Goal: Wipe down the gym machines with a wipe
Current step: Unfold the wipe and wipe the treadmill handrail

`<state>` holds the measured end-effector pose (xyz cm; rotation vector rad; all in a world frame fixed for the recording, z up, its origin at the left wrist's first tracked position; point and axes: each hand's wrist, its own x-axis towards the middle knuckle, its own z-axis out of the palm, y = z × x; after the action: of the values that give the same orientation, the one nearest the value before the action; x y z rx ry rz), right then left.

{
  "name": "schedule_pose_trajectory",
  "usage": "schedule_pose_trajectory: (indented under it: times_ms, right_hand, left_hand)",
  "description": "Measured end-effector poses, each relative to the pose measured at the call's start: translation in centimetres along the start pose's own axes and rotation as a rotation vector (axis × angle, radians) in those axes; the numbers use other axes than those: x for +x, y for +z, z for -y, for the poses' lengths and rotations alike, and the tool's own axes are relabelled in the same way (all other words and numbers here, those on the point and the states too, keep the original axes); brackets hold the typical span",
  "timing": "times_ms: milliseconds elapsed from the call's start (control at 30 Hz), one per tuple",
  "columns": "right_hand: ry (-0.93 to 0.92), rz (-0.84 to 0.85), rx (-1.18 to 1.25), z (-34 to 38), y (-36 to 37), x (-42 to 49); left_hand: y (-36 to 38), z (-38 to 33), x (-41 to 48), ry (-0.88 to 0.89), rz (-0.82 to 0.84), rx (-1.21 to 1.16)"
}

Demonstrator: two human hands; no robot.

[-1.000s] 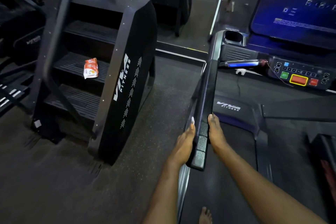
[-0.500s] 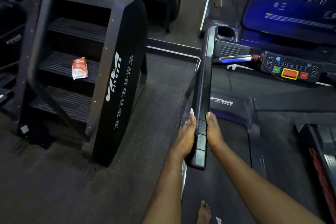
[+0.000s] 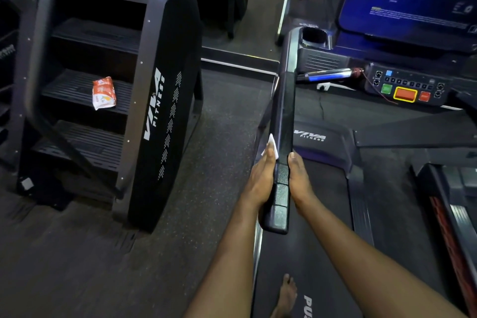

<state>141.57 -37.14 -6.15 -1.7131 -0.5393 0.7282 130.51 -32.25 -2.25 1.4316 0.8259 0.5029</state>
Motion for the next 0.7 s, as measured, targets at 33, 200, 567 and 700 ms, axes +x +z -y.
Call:
schedule_pose_trajectory:
  times_ms: [33,200,567,700]
  right_hand:
    - [0.01,0.004,0.001,0.1,0.0,-0.1]
    - [0.04,0.013,-0.005,0.5,0.0,-0.4]
    - [0.061,-0.017,0.024,-0.6,0.2,0.3]
    - [0.078,-0.006,-0.012,-0.3,0.2,0.1]
  left_hand:
    - [0.0,-0.1,-0.3,0.01,0.005,0.012]
    - [-0.2,2.1,-6.0,0.037,0.067,-0.051]
    - [0.4,-1.5,1.5,0.005,0.035,0.142]
    - [0.2,-0.2,-1.7,0.047,0.074,0.153]
